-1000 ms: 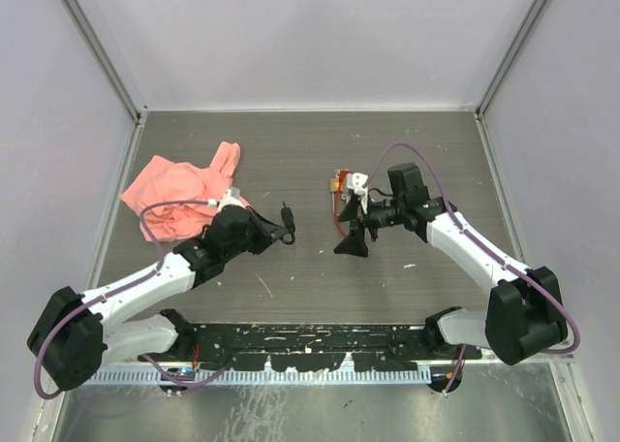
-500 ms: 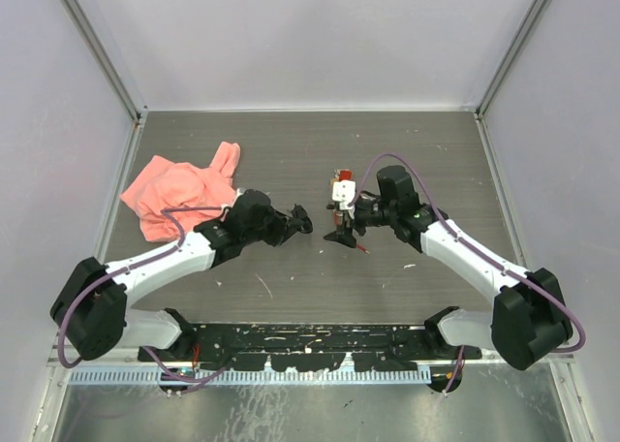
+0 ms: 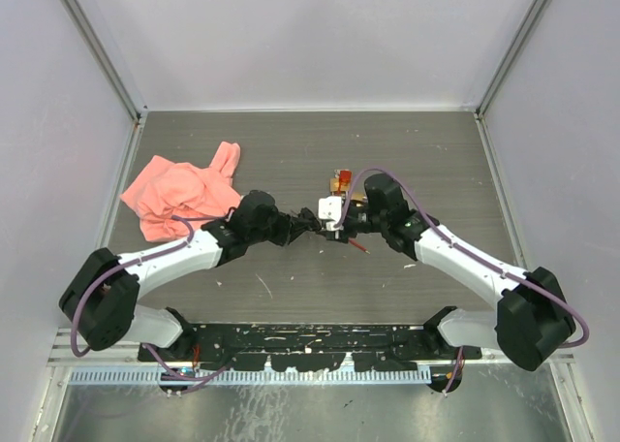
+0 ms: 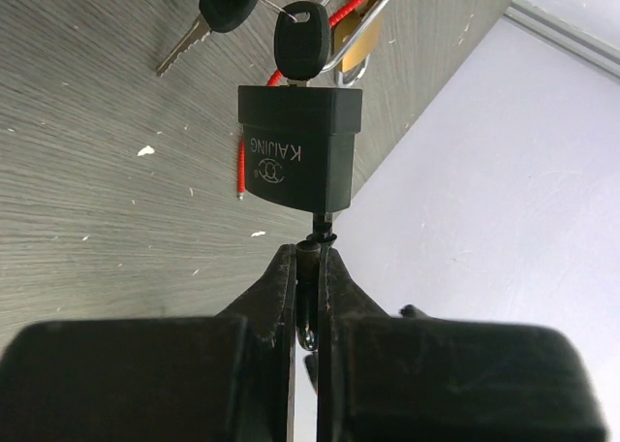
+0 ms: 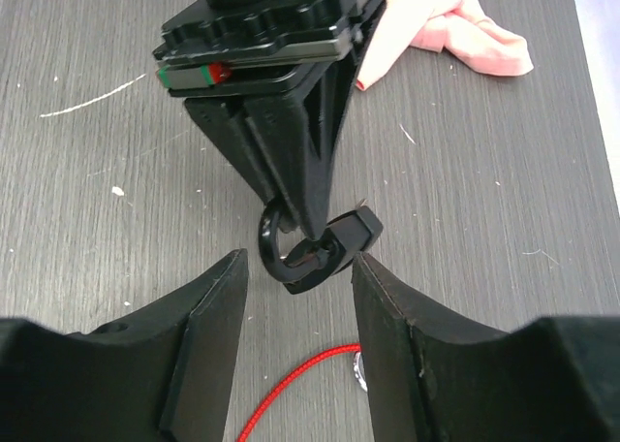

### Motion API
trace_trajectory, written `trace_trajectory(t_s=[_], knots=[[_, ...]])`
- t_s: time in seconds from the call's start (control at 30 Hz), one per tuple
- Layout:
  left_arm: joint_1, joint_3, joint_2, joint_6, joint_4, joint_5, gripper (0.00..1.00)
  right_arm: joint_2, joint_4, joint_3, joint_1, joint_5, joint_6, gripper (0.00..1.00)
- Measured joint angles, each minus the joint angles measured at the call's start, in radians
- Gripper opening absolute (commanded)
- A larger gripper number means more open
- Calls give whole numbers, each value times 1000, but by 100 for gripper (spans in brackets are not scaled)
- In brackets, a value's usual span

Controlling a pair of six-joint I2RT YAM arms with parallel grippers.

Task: Lock with the key
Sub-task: Pick up the lock from the center of the board.

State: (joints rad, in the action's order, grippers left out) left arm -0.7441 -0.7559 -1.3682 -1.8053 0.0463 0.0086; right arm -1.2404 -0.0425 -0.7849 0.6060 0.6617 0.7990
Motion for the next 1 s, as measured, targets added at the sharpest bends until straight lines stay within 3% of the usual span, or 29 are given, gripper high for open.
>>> trace_trajectory(t_s=[0.3,0.6,0.77,1.0], knots=[[0,1,-11,-33,-39,16,0,5,3,42,53,-68,64,39],[0,13,-13,-47,-75,27,1,-6,68,68,104,-203,119,20],[0,29,-21,-66,-100,30,21,-6,81,89,122,-237,147,3],[-6,55,-23,-70,-172,43,50,-15,70,90,123,-254,130,1]])
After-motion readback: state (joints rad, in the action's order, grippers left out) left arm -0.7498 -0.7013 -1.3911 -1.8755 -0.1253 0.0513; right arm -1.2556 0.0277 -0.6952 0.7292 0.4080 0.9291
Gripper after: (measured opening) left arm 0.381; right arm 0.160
